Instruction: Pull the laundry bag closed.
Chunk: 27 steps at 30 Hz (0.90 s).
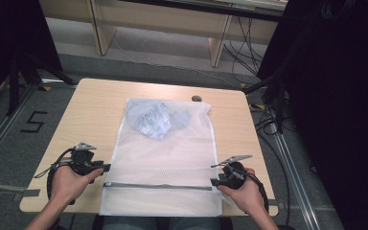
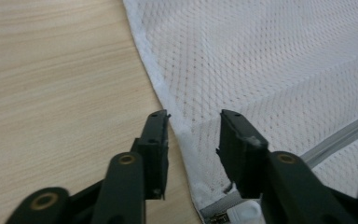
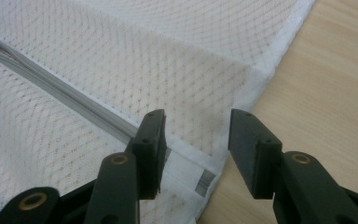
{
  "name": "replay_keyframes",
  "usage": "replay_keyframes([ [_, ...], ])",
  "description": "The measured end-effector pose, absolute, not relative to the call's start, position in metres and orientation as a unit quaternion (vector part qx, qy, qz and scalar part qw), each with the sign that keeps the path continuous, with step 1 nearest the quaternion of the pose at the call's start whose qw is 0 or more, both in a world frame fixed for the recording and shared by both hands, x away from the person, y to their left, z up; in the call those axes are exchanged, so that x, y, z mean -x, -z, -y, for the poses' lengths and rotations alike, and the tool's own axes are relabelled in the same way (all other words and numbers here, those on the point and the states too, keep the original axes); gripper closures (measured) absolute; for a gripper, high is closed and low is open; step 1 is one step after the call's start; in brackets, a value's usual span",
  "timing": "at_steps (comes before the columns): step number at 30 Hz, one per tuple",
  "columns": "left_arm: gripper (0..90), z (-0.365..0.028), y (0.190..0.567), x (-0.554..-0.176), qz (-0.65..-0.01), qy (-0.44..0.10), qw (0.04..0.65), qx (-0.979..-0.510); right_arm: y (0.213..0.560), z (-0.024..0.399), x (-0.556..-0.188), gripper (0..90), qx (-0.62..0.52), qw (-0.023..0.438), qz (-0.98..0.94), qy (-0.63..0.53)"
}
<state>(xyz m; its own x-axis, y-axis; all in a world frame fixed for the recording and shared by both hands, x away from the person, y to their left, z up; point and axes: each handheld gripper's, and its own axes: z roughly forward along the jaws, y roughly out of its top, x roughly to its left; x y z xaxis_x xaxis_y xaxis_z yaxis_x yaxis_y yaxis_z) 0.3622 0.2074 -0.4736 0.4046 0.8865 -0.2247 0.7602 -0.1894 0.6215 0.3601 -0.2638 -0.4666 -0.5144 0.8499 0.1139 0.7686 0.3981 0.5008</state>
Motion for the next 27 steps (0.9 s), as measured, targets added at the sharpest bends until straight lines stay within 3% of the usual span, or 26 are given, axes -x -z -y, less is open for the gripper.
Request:
replay_keyframes([
  [9, 82.9, -0.202, 0.477, -0.363, -0.540, -0.113, 0.322, -0.770, 0.455, 0.227, -0.353, 59.9, -0.426, 0.085, -0.857, -0.278],
  [15, 87.5, -0.202, 0.477, -0.364, -0.528, -0.101, 0.287, -0.793, 0.455, 0.207, -0.351, 59.4, -0.401, 0.067, -0.866, -0.291],
  [27, 89.6, -0.201, 0.482, -0.365, -0.540, -0.071, 0.272, -0.794, 0.451, 0.173, -0.353, 60.4, -0.381, 0.037, -0.866, -0.322],
])
